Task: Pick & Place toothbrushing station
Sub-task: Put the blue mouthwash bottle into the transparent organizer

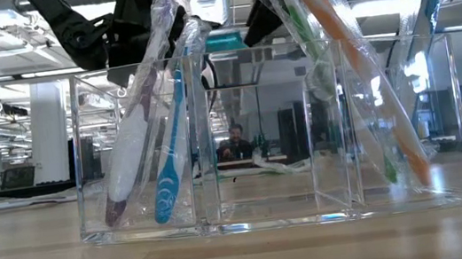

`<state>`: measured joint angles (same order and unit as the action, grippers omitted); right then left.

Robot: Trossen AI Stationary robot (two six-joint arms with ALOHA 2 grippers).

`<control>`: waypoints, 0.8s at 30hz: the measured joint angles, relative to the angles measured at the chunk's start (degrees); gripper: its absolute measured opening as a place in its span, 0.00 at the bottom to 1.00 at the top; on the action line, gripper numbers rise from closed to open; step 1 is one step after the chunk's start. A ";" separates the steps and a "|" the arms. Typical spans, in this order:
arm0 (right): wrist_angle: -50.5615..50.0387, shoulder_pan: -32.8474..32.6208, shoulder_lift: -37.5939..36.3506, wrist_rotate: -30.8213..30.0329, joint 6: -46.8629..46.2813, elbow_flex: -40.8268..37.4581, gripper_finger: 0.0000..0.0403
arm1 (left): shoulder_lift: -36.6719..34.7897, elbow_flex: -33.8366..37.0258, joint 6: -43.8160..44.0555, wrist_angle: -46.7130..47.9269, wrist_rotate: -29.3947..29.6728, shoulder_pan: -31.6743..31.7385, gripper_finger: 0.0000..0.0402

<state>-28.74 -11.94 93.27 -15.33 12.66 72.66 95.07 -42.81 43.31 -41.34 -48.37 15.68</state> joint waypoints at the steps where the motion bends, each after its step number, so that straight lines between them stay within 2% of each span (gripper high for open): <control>1: -0.39 0.00 0.71 0.00 0.21 1.05 0.21 | 0.00 0.02 0.08 0.06 -0.37 -0.02 0.26; 11: -8.96 0.50 7.52 0.08 1.93 9.97 0.21 | -0.04 0.07 -0.21 3.61 -2.55 -0.20 0.26; 17: -9.91 0.44 6.95 0.00 3.24 11.58 0.21 | -0.04 0.07 -0.96 4.17 -2.82 -0.24 0.26; 24: -9.78 0.39 6.77 0.27 4.45 12.03 0.21 | -0.09 0.04 -1.01 4.28 -5.87 -1.35 0.26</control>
<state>-38.52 -11.55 100.04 -15.06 17.11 84.69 94.98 -42.76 42.30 -37.06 -54.24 14.33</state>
